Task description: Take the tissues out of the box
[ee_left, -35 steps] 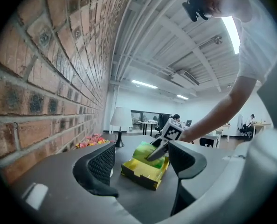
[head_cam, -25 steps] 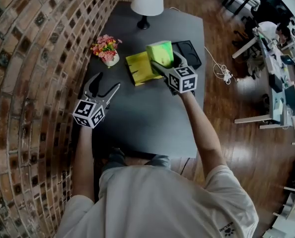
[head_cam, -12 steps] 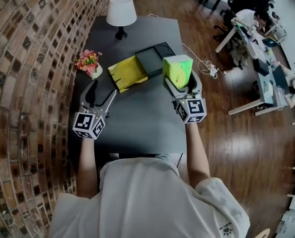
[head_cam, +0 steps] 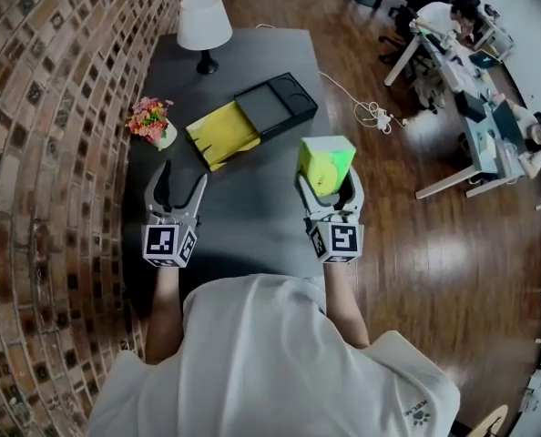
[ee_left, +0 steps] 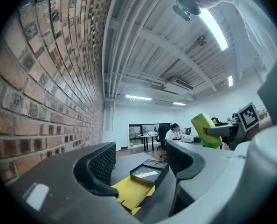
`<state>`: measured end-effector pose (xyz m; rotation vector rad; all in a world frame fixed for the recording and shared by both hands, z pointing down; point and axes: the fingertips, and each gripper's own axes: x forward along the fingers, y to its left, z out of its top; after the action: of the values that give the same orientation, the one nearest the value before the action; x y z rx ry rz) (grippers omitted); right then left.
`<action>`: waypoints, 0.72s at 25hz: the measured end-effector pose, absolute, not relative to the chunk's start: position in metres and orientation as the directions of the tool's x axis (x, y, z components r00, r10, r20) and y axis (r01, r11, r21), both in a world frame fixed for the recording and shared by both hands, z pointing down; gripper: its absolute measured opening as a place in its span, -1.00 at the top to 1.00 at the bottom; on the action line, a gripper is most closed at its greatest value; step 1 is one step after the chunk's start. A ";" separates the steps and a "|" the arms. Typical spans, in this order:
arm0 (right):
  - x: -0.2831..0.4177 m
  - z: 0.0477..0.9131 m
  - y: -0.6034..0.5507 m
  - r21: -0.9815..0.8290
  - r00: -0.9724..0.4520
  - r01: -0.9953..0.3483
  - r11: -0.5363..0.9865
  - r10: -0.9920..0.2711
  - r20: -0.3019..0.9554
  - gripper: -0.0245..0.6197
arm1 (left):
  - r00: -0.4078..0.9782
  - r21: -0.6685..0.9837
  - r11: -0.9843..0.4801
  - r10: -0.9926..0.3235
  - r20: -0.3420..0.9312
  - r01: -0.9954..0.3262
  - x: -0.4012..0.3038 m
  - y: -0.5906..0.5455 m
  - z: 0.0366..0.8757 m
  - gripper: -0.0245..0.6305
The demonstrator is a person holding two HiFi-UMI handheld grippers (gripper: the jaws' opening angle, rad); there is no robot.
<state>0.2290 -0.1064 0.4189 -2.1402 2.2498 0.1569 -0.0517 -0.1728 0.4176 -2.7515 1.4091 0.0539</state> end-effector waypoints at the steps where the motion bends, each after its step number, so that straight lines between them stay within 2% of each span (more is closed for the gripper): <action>1: 0.227 0.422 -0.104 0.055 -0.044 -0.998 0.039 -0.995 -0.089 -0.47 | 0.582 -0.035 -0.581 -0.812 -0.056 -0.813 -0.050 -0.172 0.418 -0.07; 18: 0.211 0.442 -0.106 0.064 -0.066 -0.996 0.065 -0.998 -0.022 -0.47 | 0.577 -0.045 -0.576 -0.814 -0.060 -0.816 -0.031 -0.164 0.421 -0.07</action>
<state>0.2107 -0.1065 0.4421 -2.1651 2.3126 0.0980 -0.0308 -0.1638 0.4211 -2.7294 1.4130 0.0493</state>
